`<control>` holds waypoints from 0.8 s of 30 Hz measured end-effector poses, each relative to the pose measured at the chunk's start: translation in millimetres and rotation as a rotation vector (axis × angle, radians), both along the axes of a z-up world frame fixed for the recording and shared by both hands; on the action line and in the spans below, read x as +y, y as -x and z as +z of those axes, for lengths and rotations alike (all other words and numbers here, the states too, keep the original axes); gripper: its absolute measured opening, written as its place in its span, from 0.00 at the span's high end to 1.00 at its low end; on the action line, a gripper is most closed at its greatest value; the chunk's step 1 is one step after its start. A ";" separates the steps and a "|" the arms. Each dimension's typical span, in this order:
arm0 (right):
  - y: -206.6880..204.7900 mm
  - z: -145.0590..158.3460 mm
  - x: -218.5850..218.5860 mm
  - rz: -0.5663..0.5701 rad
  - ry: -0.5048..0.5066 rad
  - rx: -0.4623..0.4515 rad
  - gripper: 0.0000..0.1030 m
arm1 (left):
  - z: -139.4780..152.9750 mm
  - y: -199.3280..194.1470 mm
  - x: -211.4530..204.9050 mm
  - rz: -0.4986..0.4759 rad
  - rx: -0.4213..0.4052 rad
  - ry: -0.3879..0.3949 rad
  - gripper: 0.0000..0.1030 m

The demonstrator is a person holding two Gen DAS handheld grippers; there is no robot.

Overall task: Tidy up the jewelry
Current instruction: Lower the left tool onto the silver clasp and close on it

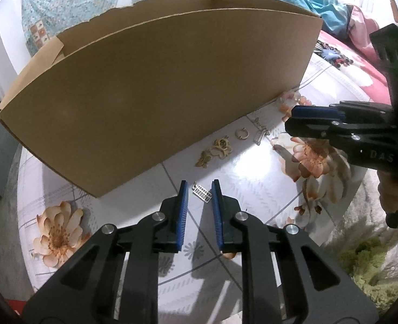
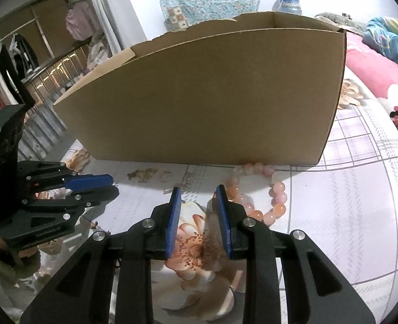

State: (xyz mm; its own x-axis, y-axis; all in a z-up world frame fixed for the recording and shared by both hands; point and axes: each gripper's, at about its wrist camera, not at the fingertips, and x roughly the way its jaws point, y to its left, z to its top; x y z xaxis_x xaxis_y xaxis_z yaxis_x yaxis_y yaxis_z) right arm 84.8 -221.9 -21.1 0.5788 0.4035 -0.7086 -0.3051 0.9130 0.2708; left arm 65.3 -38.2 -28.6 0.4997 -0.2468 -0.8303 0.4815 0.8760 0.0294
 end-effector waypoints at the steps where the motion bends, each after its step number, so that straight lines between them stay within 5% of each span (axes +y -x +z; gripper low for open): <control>1: -0.1 -0.3 0.8 0.001 -0.001 0.001 0.74 | 0.0 0.6 -1.4 -0.004 -0.002 -0.016 0.84; 5: 1.7 0.7 -1.6 0.005 -0.004 -0.001 0.74 | 1.0 2.7 -1.3 -0.009 0.001 -0.063 0.84; 15: 4.4 1.1 -2.0 0.007 -0.006 -0.001 0.74 | 1.3 -0.4 0.1 -0.007 0.033 -0.010 0.84; 19: 4.9 1.2 -2.6 0.006 -0.008 -0.001 0.74 | 0.5 -0.9 -6.6 -0.020 0.021 -0.009 0.96; 24: 6.0 2.3 -4.0 0.003 -0.008 -0.006 0.74 | 1.7 3.0 -8.7 -0.036 -0.002 -0.014 0.96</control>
